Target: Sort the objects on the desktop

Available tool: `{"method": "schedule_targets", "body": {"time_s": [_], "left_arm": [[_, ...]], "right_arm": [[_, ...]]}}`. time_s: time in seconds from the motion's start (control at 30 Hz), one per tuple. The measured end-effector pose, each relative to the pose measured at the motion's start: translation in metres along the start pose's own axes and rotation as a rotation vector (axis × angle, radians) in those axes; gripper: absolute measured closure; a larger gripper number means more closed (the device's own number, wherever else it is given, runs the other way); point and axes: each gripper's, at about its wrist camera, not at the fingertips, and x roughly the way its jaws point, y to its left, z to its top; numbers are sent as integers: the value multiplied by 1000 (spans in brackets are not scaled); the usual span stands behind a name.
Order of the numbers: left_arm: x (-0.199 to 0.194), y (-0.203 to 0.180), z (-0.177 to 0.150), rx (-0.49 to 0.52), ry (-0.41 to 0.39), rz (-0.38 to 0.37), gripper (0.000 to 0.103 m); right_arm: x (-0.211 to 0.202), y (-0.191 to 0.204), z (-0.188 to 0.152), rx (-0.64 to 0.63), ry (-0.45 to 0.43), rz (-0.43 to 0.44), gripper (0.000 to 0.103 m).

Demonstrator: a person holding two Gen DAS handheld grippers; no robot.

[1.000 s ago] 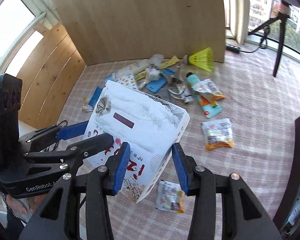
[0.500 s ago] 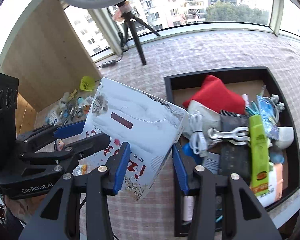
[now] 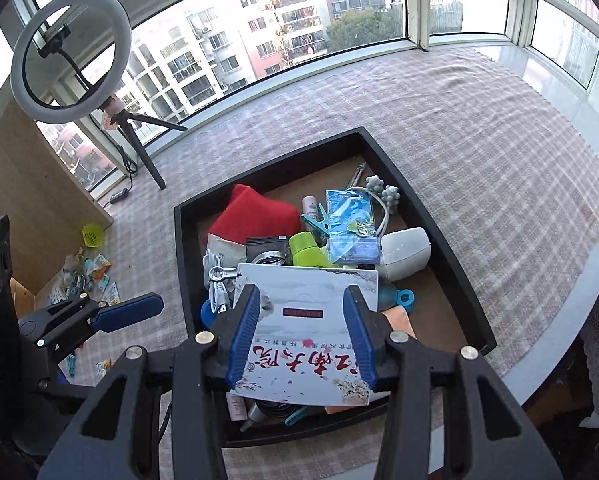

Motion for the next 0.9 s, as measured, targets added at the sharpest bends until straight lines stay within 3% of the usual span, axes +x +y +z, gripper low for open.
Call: {"method": "schedule_targets", "body": {"time_s": [0.13, 0.3, 0.6, 0.77, 0.9], "left_arm": [[-2, 27, -12, -73, 12, 12, 48], [-18, 83, -40, -162, 0, 87, 48], [-74, 240, -118, -442, -21, 286, 47], [-114, 332, -163, -616, -40, 410, 47], [-140, 401, -190, -751, -50, 479, 47]], "right_arm": [[7, 20, -3, -37, 7, 28, 60], [28, 64, -4, -124, 38, 71, 59], [97, 197, 1, -298, 123, 198, 55], [129, 285, 2, -423, 144, 242, 55], [152, 334, -2, -487, 161, 267, 55]]}}
